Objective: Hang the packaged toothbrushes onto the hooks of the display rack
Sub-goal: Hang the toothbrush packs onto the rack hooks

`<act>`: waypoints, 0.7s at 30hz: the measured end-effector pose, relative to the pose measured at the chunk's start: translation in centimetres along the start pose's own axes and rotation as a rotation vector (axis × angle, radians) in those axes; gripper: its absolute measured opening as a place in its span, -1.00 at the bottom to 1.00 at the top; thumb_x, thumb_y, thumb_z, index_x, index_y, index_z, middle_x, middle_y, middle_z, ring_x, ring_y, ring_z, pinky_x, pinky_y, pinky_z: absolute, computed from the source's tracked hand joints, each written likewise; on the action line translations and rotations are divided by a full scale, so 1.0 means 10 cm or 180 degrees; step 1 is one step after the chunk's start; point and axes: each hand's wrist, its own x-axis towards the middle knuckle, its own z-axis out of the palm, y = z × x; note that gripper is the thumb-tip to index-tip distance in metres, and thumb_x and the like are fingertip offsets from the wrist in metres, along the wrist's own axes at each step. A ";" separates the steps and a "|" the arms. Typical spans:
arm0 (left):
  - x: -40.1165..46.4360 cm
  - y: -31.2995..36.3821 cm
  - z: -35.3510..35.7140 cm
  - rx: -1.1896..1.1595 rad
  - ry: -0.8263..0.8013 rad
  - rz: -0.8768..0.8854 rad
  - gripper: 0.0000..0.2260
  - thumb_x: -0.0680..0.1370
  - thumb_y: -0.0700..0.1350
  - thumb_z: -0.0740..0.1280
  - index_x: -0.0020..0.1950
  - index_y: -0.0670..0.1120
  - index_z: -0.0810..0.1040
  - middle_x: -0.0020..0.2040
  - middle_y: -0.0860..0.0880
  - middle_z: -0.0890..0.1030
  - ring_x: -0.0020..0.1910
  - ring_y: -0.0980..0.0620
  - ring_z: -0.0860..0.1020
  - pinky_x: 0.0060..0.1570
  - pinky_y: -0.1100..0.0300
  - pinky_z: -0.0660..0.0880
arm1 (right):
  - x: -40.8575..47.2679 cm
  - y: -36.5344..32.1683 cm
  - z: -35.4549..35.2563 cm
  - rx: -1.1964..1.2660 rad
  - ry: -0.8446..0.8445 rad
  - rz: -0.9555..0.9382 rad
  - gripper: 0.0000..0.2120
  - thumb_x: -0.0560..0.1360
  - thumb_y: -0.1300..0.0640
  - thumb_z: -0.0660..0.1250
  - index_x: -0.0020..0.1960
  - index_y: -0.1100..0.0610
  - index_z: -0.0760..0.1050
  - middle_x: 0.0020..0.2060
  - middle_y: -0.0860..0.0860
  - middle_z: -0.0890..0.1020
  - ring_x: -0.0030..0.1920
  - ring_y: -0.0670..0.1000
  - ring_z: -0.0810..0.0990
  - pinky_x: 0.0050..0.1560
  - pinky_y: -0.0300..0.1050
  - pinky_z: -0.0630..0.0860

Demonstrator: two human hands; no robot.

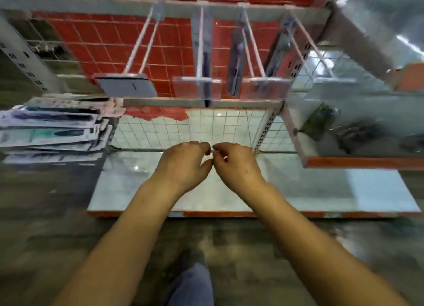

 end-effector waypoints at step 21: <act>-1.18 -0.89 -2.03 -0.0073 0.0546 -0.0885 -0.69 0.58 0.11 0.17 0.26 0.01 0.46 0.18 0.02 0.57 0.11 0.00 0.52 0.02 0.11 0.47 | -0.51 -2.35 -0.49 -0.0278 -0.0151 -0.1205 -0.70 0.54 0.21 0.23 0.25 0.10 0.51 0.11 0.05 0.62 0.08 0.04 0.58 0.16 -0.01 0.51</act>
